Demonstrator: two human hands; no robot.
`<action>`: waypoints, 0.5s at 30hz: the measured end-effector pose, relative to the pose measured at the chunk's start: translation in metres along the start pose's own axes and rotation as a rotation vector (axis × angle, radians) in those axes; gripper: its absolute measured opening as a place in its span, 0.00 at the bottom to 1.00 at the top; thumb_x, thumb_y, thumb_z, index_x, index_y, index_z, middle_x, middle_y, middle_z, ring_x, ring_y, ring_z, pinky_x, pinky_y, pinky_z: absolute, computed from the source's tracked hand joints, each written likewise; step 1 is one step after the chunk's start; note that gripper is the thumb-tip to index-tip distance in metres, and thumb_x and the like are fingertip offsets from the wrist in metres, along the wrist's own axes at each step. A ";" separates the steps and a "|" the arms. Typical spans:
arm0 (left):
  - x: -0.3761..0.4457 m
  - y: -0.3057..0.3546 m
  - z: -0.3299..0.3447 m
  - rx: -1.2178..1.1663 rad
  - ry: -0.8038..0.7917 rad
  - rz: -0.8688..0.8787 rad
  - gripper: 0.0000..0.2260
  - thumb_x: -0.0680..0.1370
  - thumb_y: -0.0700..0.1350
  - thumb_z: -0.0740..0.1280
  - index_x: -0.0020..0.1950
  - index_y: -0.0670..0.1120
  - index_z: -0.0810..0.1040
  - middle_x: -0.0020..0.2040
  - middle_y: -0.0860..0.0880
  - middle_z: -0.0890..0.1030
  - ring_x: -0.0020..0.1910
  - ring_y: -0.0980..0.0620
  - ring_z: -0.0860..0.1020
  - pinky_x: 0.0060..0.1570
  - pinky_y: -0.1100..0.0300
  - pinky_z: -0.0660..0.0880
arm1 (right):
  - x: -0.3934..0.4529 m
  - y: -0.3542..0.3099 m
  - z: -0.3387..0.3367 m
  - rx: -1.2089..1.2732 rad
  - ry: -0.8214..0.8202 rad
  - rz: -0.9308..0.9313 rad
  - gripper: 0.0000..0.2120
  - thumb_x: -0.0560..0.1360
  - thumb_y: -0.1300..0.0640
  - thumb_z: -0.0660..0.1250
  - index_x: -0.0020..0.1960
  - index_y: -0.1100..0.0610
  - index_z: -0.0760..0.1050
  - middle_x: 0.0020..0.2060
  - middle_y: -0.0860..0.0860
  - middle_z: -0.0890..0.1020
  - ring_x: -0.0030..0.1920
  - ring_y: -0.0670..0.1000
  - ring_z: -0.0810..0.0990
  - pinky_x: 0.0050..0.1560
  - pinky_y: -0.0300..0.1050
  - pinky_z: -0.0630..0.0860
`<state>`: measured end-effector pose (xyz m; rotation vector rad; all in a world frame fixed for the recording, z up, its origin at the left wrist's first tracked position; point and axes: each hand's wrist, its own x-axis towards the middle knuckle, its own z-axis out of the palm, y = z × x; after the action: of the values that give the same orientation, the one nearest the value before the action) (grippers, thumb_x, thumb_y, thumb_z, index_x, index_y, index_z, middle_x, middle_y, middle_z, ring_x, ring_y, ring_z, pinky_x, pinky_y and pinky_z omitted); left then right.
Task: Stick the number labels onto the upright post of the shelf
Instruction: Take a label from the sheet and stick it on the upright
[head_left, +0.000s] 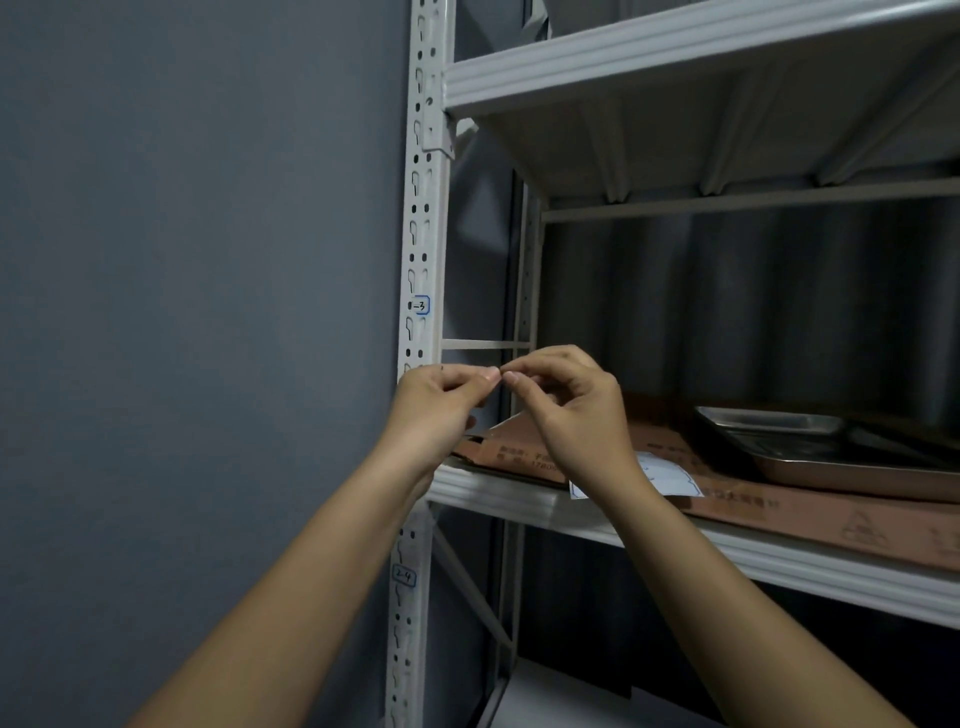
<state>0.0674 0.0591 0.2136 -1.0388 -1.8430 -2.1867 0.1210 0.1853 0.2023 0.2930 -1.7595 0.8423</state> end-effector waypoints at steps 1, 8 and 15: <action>0.000 0.000 0.001 -0.009 0.004 0.001 0.04 0.76 0.44 0.69 0.42 0.49 0.82 0.40 0.54 0.82 0.43 0.58 0.78 0.41 0.64 0.75 | 0.000 -0.001 -0.001 -0.010 0.001 -0.010 0.04 0.73 0.63 0.72 0.45 0.56 0.84 0.43 0.50 0.80 0.42 0.45 0.78 0.41 0.39 0.76; -0.001 0.000 0.008 -0.034 -0.006 -0.031 0.04 0.75 0.42 0.70 0.41 0.48 0.82 0.36 0.55 0.81 0.40 0.59 0.78 0.41 0.64 0.74 | 0.001 0.006 -0.008 -0.071 -0.027 -0.087 0.06 0.72 0.66 0.72 0.48 0.59 0.84 0.44 0.50 0.81 0.46 0.46 0.79 0.47 0.44 0.78; 0.003 -0.003 0.013 -0.020 -0.043 -0.050 0.06 0.76 0.44 0.68 0.41 0.50 0.83 0.37 0.55 0.82 0.44 0.57 0.78 0.48 0.60 0.76 | -0.001 0.012 -0.012 0.014 0.009 -0.039 0.07 0.73 0.65 0.72 0.50 0.59 0.83 0.45 0.50 0.83 0.48 0.44 0.81 0.52 0.39 0.79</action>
<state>0.0693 0.0730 0.2136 -1.0625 -1.8884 -2.2328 0.1233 0.2020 0.1987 0.3312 -1.7347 0.8268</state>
